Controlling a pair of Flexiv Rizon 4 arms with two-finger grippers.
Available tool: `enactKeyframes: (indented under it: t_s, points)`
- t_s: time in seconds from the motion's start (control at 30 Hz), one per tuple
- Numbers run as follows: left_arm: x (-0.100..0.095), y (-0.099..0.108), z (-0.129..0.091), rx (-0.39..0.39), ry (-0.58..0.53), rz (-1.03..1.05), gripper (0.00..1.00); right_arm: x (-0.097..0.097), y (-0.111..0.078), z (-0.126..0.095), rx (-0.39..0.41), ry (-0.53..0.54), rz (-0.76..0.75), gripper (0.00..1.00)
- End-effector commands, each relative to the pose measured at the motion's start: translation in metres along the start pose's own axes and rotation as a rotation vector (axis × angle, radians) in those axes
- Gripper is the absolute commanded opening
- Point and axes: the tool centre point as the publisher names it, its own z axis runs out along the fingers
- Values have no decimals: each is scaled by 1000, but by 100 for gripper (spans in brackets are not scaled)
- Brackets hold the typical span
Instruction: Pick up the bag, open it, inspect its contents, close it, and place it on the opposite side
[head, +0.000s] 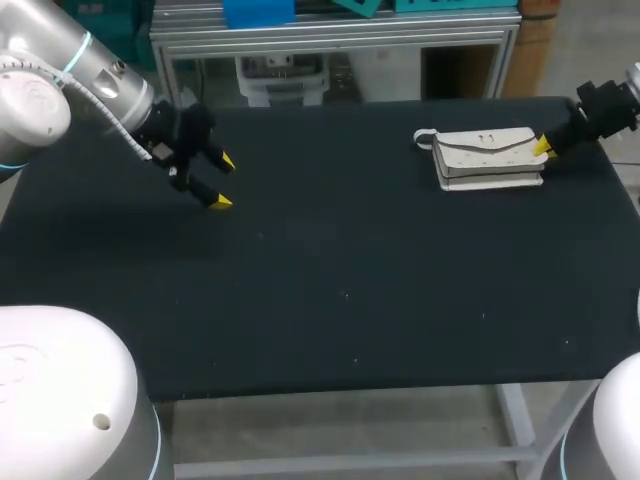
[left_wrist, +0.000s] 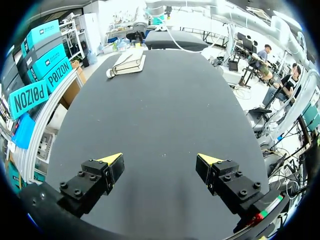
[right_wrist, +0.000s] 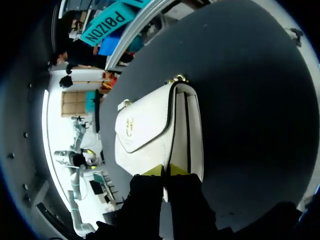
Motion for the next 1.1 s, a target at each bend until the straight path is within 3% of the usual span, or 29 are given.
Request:
enactKeyframes:
  t_s: [0.03, 0.1, 0.6, 0.87, 1.1]
  points:
    - [0, 1, 1, 3, -1, 1, 100, 16, -13, 20, -2, 6, 14, 0]
    - [0, 1, 1, 3, -1, 1, 100, 28, -27, 32, -5, 4, 16, 0]
    - [0, 1, 1, 3, -1, 1, 100, 28, -27, 32, -5, 4, 16, 0]
    - [0, 1, 1, 3, -1, 1, 100, 66, -56, 73, 25, -3, -19, 0]
    - [0, 1, 1, 3, -1, 1, 100, 104, -95, 114, 18, -7, -62, 0]
